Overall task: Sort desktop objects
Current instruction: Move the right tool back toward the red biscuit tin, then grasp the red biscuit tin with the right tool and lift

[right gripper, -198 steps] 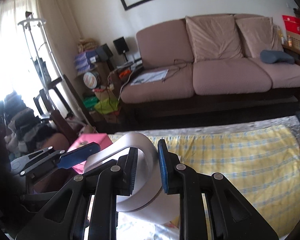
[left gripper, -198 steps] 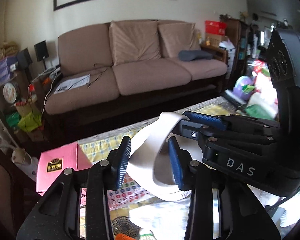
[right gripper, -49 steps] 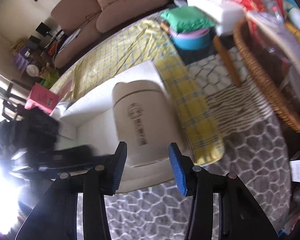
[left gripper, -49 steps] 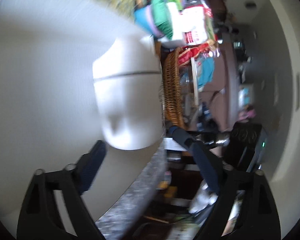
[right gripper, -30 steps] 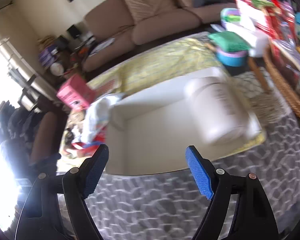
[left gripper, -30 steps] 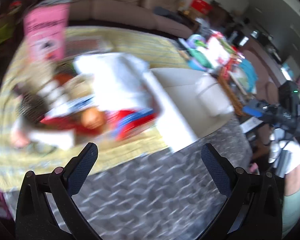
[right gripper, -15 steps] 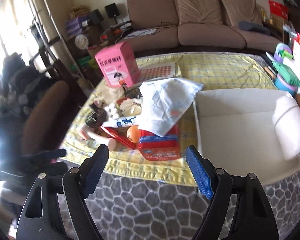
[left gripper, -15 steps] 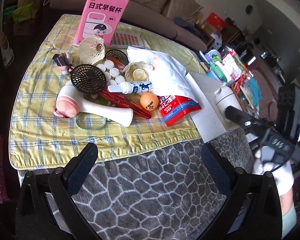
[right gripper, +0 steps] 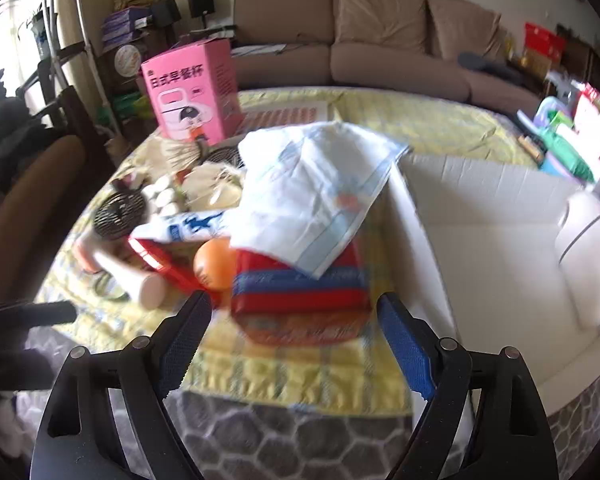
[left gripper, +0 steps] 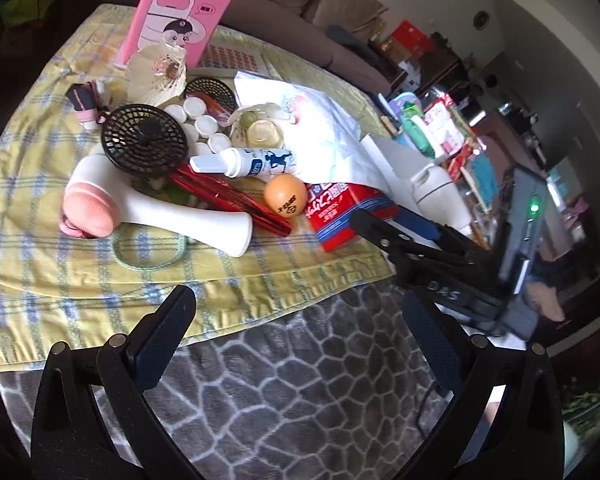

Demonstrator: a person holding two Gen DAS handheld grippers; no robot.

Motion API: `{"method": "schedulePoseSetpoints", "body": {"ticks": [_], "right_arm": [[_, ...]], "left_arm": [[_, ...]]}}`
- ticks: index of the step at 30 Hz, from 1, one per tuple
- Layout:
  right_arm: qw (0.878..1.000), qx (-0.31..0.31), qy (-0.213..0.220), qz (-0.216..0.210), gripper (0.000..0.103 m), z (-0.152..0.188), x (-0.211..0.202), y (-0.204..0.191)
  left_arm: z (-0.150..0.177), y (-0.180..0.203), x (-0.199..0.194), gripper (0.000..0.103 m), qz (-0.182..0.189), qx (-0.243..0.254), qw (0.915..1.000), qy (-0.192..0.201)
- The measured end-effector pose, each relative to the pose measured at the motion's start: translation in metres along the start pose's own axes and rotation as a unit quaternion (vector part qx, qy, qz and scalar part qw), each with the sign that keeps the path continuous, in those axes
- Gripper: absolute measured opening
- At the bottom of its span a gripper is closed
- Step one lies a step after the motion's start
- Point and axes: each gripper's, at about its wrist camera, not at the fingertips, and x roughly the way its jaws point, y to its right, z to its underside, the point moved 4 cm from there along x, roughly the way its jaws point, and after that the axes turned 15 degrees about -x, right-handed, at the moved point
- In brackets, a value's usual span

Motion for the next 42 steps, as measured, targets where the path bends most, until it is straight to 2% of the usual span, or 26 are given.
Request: {"method": "schedulePoseSetpoints", "body": {"ticks": [2,6,7,9,10,15,18,21,25,28,30,33,35,37,42], "right_arm": [[1.0,-0.01,0.004,0.012,0.095,-0.003,0.005,-0.001],[0.999,-0.044,0.005,0.021,0.099,-0.007,0.018,-0.01],[0.998,-0.056,0.001,0.027,0.097,-0.008,0.022,-0.014],[0.995,-0.087,-0.016,0.054,0.078,-0.006,0.027,-0.019],[0.994,-0.09,-0.021,0.054,0.075,-0.006,0.028,-0.019],[0.998,-0.061,-0.031,0.007,0.074,0.0,0.009,-0.005],[0.999,-0.034,-0.029,-0.014,0.074,0.011,-0.017,-0.001],[0.999,-0.01,-0.027,-0.035,0.074,0.031,-0.046,-0.005],[0.998,0.018,-0.024,-0.056,0.074,0.059,-0.072,-0.016],[0.997,0.034,-0.018,-0.071,0.074,0.073,-0.087,-0.028],[0.996,0.041,-0.014,-0.078,0.074,0.08,-0.097,-0.037],[0.996,0.036,-0.009,-0.083,0.074,0.091,-0.11,-0.051],[0.997,0.017,-0.009,-0.078,0.074,0.095,-0.116,-0.061],[0.997,0.005,-0.004,-0.071,0.074,0.096,-0.123,-0.065],[0.997,0.008,0.035,-0.069,0.074,0.084,-0.146,-0.052]], "left_arm": [[-0.001,0.001,0.001,0.103,0.011,-0.006,0.9999,-0.002],[0.0,0.001,0.003,0.103,0.021,-0.02,0.9996,-0.006],[0.0,0.0,0.003,0.103,0.019,-0.021,0.9996,-0.005],[0.0,-0.001,0.005,0.103,0.015,-0.023,0.9996,-0.003],[-0.001,-0.001,0.005,0.103,0.014,-0.025,0.9996,-0.002],[-0.001,-0.002,0.01,0.103,0.024,-0.039,0.9989,-0.008],[0.005,0.0,0.018,0.103,0.039,-0.046,0.9978,-0.025],[0.014,0.003,0.028,0.103,0.081,-0.071,0.9925,-0.058],[0.031,0.007,0.047,0.103,0.146,-0.119,0.9755,-0.114],[0.048,0.013,0.065,0.103,0.159,-0.131,0.9666,-0.152],[0.053,0.021,0.067,0.103,0.157,-0.114,0.9696,-0.149],[0.061,0.027,0.072,0.103,0.177,-0.121,0.963,-0.163],[0.065,0.031,0.073,0.103,0.181,-0.114,0.9628,-0.165],[0.068,0.039,0.067,0.102,0.175,-0.1,0.9665,-0.159],[0.062,0.066,0.049,0.101,0.174,-0.082,0.9729,-0.128]]}}
